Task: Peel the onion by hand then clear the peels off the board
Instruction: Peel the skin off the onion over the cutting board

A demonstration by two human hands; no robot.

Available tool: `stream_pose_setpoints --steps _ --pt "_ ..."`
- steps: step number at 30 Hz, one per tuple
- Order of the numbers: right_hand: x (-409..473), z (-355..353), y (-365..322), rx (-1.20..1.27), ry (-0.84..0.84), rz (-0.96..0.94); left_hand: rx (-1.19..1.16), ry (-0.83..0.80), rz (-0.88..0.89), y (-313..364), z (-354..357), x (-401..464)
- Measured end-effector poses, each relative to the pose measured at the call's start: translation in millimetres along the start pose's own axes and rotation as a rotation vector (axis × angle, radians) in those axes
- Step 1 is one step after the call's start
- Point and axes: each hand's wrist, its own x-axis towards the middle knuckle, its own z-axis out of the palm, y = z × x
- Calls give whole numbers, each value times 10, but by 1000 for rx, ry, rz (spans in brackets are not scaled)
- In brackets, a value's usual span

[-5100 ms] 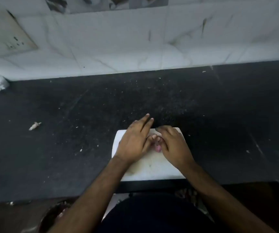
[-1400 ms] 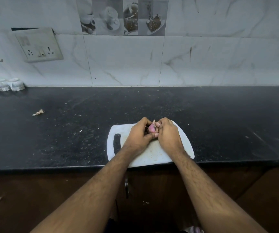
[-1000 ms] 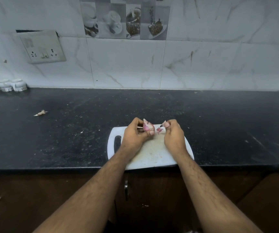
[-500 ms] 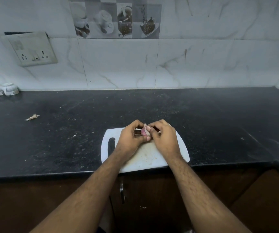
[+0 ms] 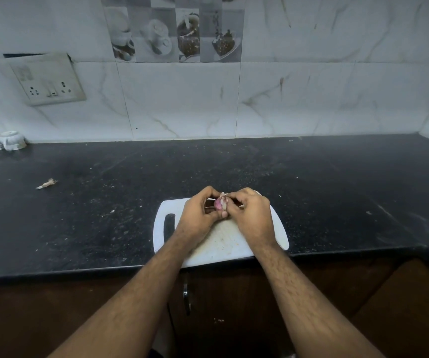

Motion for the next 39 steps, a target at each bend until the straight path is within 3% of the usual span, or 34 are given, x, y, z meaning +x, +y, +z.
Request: stream_pose_setpoints --steps 14,20,23,29,34,39 --pt "22 45 29 -18 -14 141 81 -35 50 -50 21 48" --pt "40 -12 138 211 -1 451 -50 -24 -25 -7 -24 3" --pt "-40 17 178 266 -21 419 -95 -45 -19 -15 -40 22" --pt "-77 -12 99 211 -81 152 -144 -125 -10 -51 -29 33" --pt "-65 -10 125 308 -50 263 -170 -162 -8 -42 -27 38" --pt "-72 23 103 175 -35 280 -156 -165 3 -50 -19 38"
